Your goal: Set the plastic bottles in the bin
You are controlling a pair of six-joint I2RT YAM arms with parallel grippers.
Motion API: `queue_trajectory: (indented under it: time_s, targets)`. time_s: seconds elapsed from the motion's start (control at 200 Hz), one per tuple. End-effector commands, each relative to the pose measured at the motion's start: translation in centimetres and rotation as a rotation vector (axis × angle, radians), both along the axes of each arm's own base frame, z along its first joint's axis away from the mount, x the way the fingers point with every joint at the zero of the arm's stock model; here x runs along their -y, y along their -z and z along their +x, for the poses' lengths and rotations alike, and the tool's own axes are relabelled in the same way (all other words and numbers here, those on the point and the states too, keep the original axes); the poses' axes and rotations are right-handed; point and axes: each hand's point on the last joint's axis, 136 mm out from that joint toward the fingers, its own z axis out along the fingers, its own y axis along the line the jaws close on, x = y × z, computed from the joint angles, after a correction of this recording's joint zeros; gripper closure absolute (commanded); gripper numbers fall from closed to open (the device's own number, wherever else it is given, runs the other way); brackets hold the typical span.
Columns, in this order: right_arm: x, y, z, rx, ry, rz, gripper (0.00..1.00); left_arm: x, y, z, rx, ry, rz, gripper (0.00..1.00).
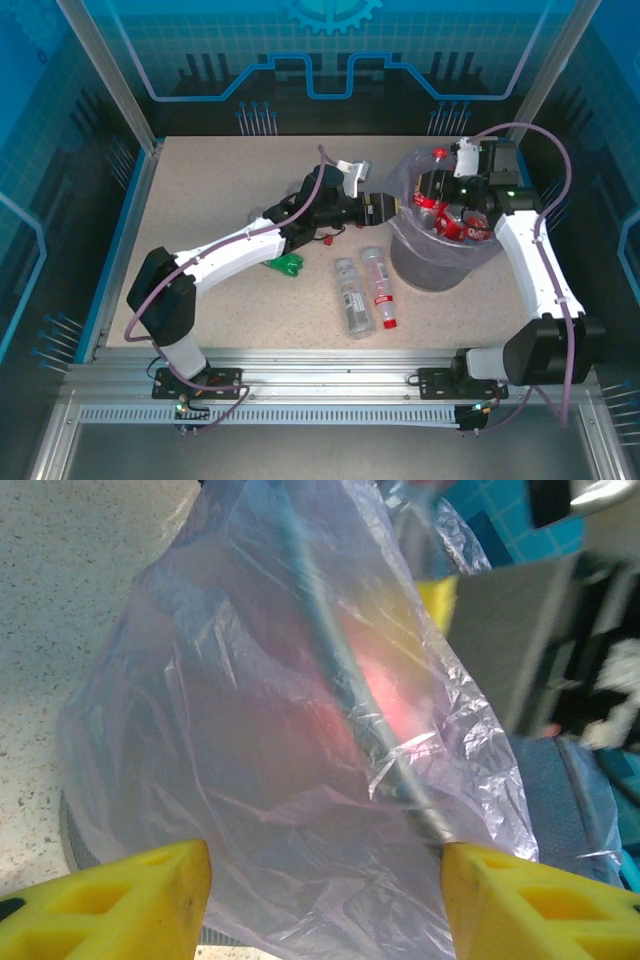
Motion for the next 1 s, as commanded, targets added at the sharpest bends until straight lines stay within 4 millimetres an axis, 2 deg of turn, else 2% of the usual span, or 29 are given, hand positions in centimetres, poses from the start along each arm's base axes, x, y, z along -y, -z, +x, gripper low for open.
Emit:
queue_trajectory:
  time_s: [0.0, 0.115, 0.245, 0.36, 0.55, 0.66, 0.79, 0.85, 0.995]
  targets:
    - [-0.6, 4.2, -1.3, -0.136, -0.036, -0.075, 0.48, 1.1, -0.8, 0.1, 0.001, 0.012, -0.024, 0.38]
    - [-1.0, 5.3, -1.4, -0.164, -0.046, -0.091, 0.48, 1.4, -0.8, 0.2, 0.001, 0.018, -0.022, 0.38]
    - [-1.1, 4.5, -1.3, -0.144, -0.043, -0.085, 0.45, 1.3, -1.0, 0.1, 0.007, 0.018, -0.016, 0.38]
    - [-1.3, 2.2, -1.0, -0.100, -0.056, -0.079, 0.35, 1.2, -1.1, 0.1, 0.015, 0.015, -0.007, 0.38]
    - [-1.0, -2.9, -1.2, -0.016, -0.064, -0.108, 0.21, 0.8, -1.2, 0.1, 0.023, 0.007, -0.002, 0.38]
    - [-0.1, -5.6, -1.7, 0.034, -0.044, -0.138, 0.17, 0.4, -1.5, 0.0, 0.035, -0.003, 0.008, 0.38]
    - [1.0, -7.5, -2.4, 0.069, -0.012, -0.162, 0.15, -0.6, -1.8, -0.2, 0.055, -0.025, 0.034, 0.36]
    - [1.2, -8.2, -2.9, 0.086, -0.005, -0.156, 0.15, -1.1, -1.9, -0.3, 0.061, -0.034, 0.040, 0.32]
    - [0.5, -10.0, -4.4, 0.144, -0.026, -0.105, 0.15, -2.7, -1.9, -1.0, 0.068, -0.055, 0.064, 0.13]
